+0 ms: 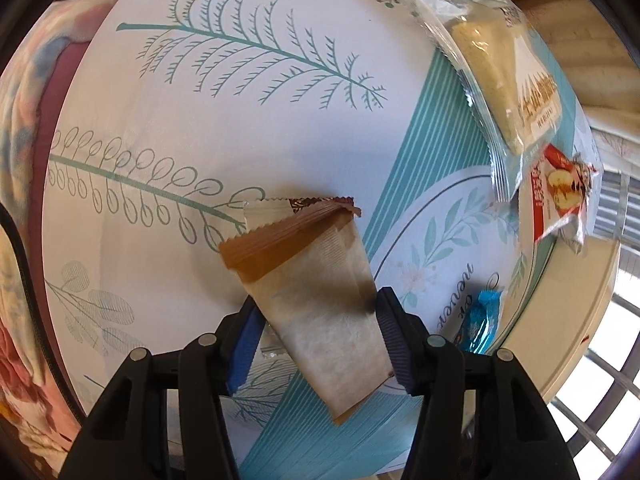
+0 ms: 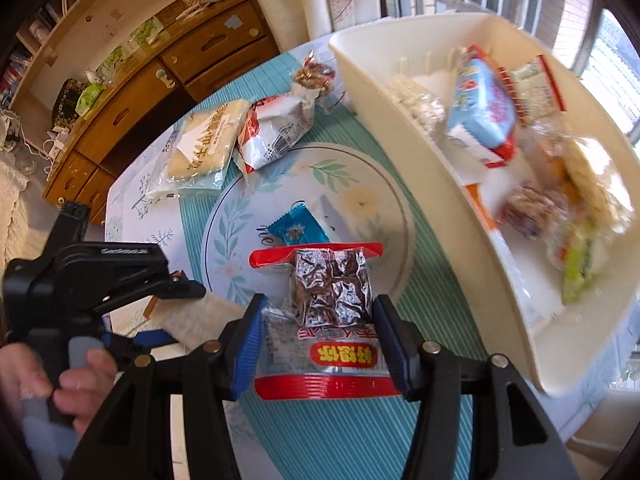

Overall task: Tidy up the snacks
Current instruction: 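Grasp the red-labelled packet with the right tool while the left lifts the tan bar, then carry the tan bar with the left tool while the right carries the red-labelled packet into the white tray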

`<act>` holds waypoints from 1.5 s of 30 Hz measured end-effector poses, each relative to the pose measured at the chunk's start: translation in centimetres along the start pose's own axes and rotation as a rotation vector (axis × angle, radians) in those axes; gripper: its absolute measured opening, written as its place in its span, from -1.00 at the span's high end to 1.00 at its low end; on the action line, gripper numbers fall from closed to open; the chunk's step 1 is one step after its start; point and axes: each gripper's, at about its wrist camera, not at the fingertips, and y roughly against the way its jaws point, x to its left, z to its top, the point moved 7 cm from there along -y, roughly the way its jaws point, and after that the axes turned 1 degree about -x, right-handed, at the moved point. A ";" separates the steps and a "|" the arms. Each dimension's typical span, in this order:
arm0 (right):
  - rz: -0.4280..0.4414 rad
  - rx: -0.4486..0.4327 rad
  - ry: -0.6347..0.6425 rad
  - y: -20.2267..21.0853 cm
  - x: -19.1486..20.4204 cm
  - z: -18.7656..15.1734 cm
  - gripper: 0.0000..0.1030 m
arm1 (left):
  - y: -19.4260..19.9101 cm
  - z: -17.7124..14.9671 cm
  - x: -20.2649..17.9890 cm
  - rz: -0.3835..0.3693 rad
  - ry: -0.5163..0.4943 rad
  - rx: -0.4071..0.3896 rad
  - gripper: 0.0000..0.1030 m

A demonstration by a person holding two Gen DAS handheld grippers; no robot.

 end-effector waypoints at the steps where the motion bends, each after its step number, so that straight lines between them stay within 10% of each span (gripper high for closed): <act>1: -0.007 -0.009 -0.007 0.7 -0.2 -0.3 -0.04 | 0.0 -0.1 0.2 -0.011 -0.009 0.008 0.04; 22: -0.021 -0.018 0.100 6.8 -0.2 -5.6 -0.05 | 2.0 -9.6 6.7 -0.129 -0.037 0.098 0.79; 45: 0.040 -0.052 0.302 9.7 -6.8 1.1 -0.05 | 7.5 -16.4 4.3 -0.178 0.066 -0.092 0.80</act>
